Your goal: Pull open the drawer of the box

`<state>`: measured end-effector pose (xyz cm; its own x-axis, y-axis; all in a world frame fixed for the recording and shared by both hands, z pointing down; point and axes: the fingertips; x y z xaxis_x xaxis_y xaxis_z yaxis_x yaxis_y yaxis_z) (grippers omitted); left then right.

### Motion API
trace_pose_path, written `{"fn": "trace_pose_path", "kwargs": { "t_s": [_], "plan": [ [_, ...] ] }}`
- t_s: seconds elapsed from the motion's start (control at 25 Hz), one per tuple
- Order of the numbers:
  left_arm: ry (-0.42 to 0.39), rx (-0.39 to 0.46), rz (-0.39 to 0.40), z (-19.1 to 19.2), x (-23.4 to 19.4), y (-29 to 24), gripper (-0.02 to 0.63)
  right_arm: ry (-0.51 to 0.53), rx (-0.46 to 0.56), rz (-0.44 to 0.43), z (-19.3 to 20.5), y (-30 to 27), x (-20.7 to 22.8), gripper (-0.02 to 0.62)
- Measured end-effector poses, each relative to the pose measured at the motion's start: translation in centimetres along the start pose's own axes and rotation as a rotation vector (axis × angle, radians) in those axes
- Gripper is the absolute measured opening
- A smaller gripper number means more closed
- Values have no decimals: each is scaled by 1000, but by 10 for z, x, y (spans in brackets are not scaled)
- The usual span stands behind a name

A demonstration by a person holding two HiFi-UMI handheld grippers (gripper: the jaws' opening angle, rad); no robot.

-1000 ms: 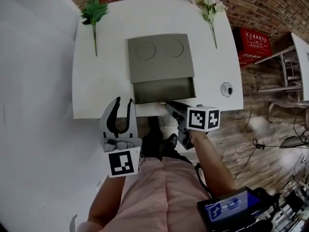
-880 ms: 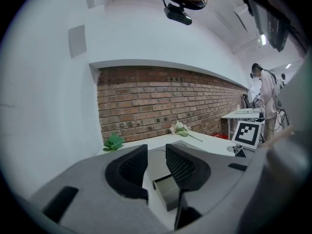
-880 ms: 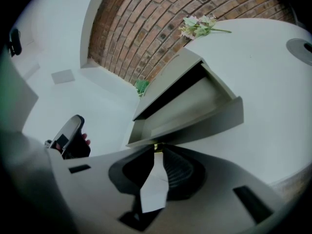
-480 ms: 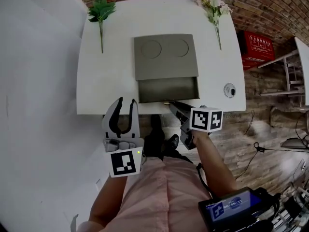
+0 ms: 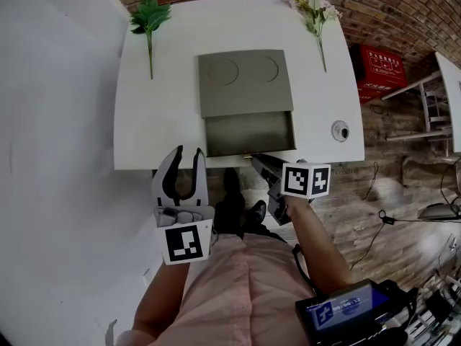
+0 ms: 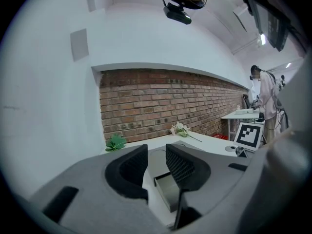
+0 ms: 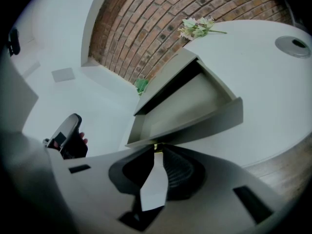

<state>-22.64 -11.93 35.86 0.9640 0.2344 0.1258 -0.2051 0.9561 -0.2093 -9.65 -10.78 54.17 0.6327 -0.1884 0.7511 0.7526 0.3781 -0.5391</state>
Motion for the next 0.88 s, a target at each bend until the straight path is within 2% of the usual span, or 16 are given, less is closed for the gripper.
{"fn": "trace_pose_path", "kwargs": {
  "t_s": [0.88],
  "plan": [
    [-3,5,26,5,10,-7,124,-12,2,11,8,4,12,63]
  ]
}}
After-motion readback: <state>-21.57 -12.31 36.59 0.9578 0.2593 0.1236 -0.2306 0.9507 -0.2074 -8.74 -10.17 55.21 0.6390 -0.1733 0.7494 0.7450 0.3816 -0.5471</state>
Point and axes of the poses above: the fingertips, and each gripper's own axes: y backward along the fingers, x to its right, z out of its underside, and after that the axes turned 1 degree about y, right-handed
